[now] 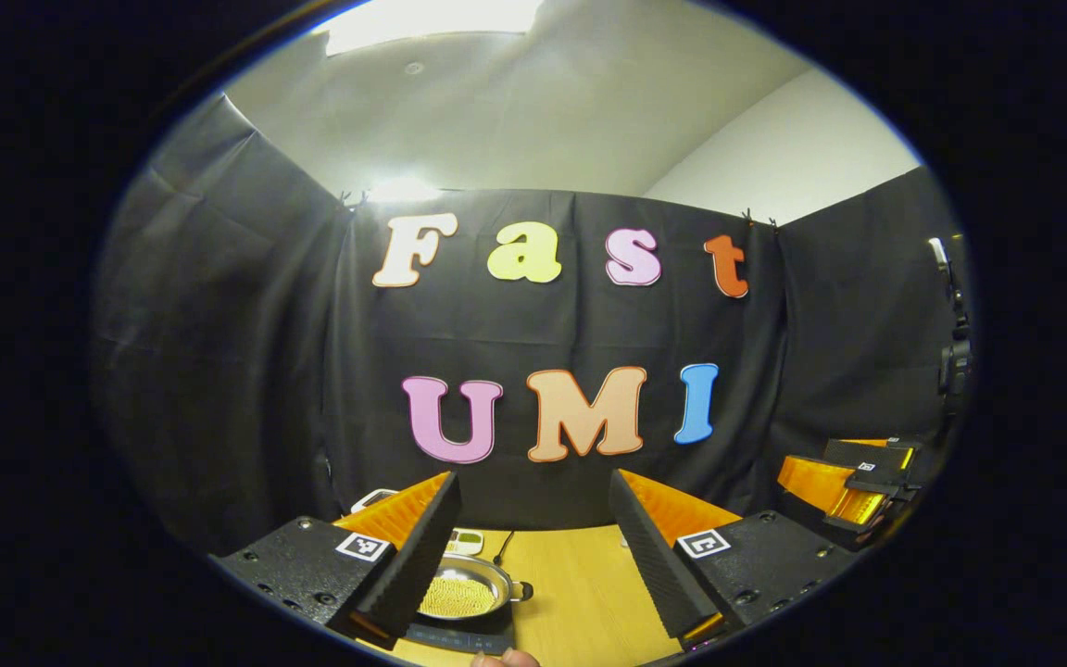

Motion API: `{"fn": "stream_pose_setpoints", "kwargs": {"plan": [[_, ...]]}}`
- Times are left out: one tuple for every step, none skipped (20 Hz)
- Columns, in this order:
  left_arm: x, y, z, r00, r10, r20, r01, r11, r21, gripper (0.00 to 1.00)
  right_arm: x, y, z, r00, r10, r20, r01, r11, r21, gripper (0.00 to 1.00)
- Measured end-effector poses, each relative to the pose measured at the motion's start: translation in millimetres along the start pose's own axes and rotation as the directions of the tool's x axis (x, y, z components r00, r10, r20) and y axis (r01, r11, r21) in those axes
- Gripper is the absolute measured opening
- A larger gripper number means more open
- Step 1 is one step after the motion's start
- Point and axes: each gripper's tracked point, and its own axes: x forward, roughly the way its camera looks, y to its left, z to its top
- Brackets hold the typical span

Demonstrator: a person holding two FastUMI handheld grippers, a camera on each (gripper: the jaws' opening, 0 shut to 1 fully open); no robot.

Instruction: First push the handle of the pot to place it horizontally, then grasp the pot with both hands and set it on the induction cooktop.

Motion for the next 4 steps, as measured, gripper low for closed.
{"fn": "stream_pose_setpoints", "kwargs": {"plan": [[-2.5,3.0,-1.7,1.000,0.004,-0.004,-0.004,1.000,-0.001,0.96,-0.2,1.1,-2.6,1.000,0.001,-0.007,-0.001,1.000,-0.006,0.94],[-3.1,7.3,-2.7,1.000,0.008,-0.011,-0.008,1.000,0.004,0.96,0.7,3.2,-3.9,1.000,0.005,-0.008,-0.005,1.000,-0.007,0.94],[-4.2,11.2,-4.3,1.000,0.013,-0.018,-0.012,1.000,0.012,0.96,1.7,5.8,-2.6,1.000,0.006,-0.004,-0.006,1.000,-0.005,0.94],[-3.9,12.3,-5.6,1.000,0.011,-0.020,-0.010,1.000,0.016,0.96,6.4,8.4,-2.2,1.000,0.008,0.000,-0.008,1.000,-0.003,0.94]]}}
